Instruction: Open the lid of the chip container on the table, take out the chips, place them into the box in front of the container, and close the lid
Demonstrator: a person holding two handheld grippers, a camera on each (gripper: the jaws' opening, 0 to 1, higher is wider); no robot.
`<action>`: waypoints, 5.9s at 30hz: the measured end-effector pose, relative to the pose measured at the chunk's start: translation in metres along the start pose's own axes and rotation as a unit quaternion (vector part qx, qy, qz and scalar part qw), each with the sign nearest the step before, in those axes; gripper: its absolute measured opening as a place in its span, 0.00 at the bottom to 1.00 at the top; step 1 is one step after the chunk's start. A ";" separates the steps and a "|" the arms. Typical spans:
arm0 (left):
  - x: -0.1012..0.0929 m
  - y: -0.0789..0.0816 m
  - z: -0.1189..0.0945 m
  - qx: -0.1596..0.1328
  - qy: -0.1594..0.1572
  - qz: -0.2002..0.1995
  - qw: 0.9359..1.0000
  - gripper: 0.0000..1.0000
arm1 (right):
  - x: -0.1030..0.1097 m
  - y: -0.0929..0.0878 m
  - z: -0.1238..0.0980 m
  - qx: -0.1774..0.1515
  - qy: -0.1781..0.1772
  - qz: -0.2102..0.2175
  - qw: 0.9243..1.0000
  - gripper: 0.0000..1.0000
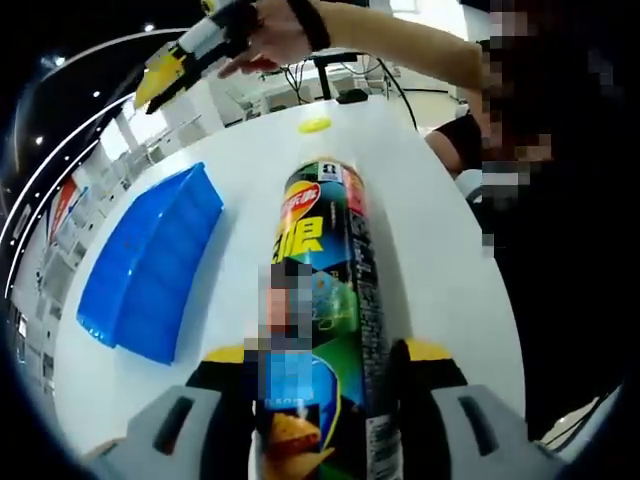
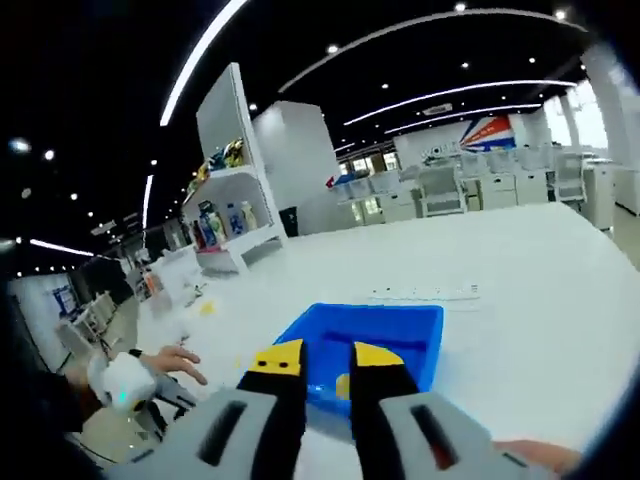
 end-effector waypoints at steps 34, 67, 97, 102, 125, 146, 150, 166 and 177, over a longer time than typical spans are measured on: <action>0.004 0.001 0.001 0.000 -0.004 -0.008 1.000 0.58 | -0.036 -0.149 -0.052 0.152 0.132 0.160 0.967 0.04; 0.001 0.002 0.006 -0.003 -0.015 -0.024 1.000 0.59 | -0.007 -0.150 -0.003 0.197 0.205 0.212 0.935 0.02; -0.007 0.005 0.008 -0.035 0.004 -0.044 0.998 0.62 | -0.002 -0.139 -0.002 0.160 0.219 0.205 0.940 0.03; -0.008 0.010 0.008 -0.081 0.040 -0.044 0.995 0.62 | 0.002 -0.126 -0.011 0.133 0.222 0.212 0.942 0.03; -0.017 0.025 0.014 -0.286 0.015 -0.115 0.951 0.62 | 0.105 -0.029 -0.023 0.104 0.215 0.030 0.971 0.05; -0.022 0.012 0.028 -0.339 0.031 -0.071 0.937 0.64 | 0.157 -0.022 -0.006 0.107 0.199 -0.101 0.969 0.04; -0.027 0.004 0.025 -0.336 0.021 -0.071 0.939 0.64 | 0.159 -0.022 -0.006 0.107 0.204 -0.099 0.968 0.07; -0.022 -0.004 0.006 -0.380 0.005 -0.120 0.917 0.46 | 0.166 -0.024 -0.008 0.112 0.209 -0.111 0.965 0.07; -0.019 0.017 0.023 -0.389 -0.006 -0.115 0.914 0.46 | 0.153 -0.024 -0.019 0.107 0.184 -0.116 0.970 0.06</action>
Point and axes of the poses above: the point that each gripper's makers call its tool centre point, and the gripper's own axes: z roughly forward along the fingers, x roughly to its left, y roughly out of its top, the point moved 10 cm from there along -z, roughly backward along the fingers, and after that the axes turned 9 degrees about x, right-handed, at the moved point
